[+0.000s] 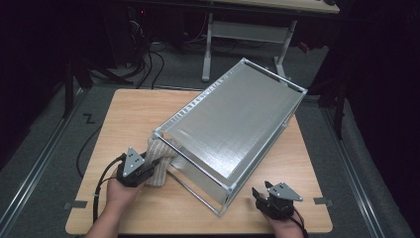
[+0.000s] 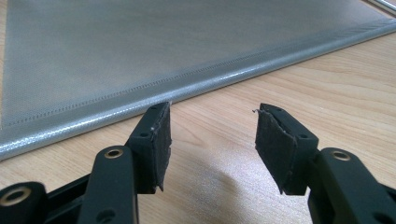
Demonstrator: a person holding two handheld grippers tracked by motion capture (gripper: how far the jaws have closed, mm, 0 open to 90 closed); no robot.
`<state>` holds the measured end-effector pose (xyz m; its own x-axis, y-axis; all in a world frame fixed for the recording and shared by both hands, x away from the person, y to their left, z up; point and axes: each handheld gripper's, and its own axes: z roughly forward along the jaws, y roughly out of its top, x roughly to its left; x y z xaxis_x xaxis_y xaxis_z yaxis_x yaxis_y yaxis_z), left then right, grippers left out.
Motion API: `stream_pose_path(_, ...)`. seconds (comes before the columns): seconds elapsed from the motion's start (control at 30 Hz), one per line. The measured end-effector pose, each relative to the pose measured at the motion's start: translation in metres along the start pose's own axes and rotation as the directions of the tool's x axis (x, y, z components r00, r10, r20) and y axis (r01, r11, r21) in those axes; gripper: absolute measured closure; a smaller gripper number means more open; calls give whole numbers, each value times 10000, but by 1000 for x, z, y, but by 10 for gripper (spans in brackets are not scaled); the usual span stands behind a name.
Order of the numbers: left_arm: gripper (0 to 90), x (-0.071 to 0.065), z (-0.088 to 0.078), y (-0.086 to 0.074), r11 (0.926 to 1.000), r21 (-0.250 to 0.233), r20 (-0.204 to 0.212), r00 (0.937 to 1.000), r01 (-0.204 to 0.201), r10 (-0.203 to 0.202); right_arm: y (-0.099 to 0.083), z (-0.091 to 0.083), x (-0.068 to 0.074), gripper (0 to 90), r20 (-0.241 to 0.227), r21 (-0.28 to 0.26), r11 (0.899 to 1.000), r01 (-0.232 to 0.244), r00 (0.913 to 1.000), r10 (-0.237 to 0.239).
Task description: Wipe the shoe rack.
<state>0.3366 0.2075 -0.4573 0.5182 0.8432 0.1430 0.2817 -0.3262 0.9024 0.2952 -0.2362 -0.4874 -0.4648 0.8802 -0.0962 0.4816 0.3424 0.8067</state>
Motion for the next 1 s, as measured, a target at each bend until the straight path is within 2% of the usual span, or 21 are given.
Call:
stream_pose_path(0.1, 632, 0, 6, -6, 9996, 270, 68, 10000, -25, 24, 0, 0, 1, 453, -12, 22, 10000, -37, 10000, 37)
stream_pose_path(0.23, 634, 0, 12, -14, 9963, 856, 255, 9996, -97, 75, 0, 1, 1, 452, -29, 41, 10000, 1, 10000, -1)
stream_pose_path(0.4, 634, -1, 20, -23, 9851, 1705, 405, 9991, -227, 160, 0, 0, 1, 452, -37, 46, 10000, 50, 10000, -50)
stream_pose_path(0.53, 635, -3, 27, -29, 9697, 2432, 570, 9983, -222, 85, 0, 0, 1, 452, -49, 41, 10000, 77, 10000, -76)
stream_pose_path(0.67, 637, -2, 27, -30, 9681, 2505, 651, 9979, -93, -72, 0, 1, 1, 453, -75, 65, 9999, 98, 9999, -98)
stream_pose_path(0.87, 654, -2, 25, -29, 9727, 2317, 590, 9983, -136, -2, 0, 1, 1, 452, -77, 76, 9999, 90, 9999, -90)
stream_pose_path(1.0, 660, 0, 21, -23, 9790, 2039, 532, 9986, -52, -58, 0, 1, 1, 452, -75, 83, 9999, 103, 9999, -102)
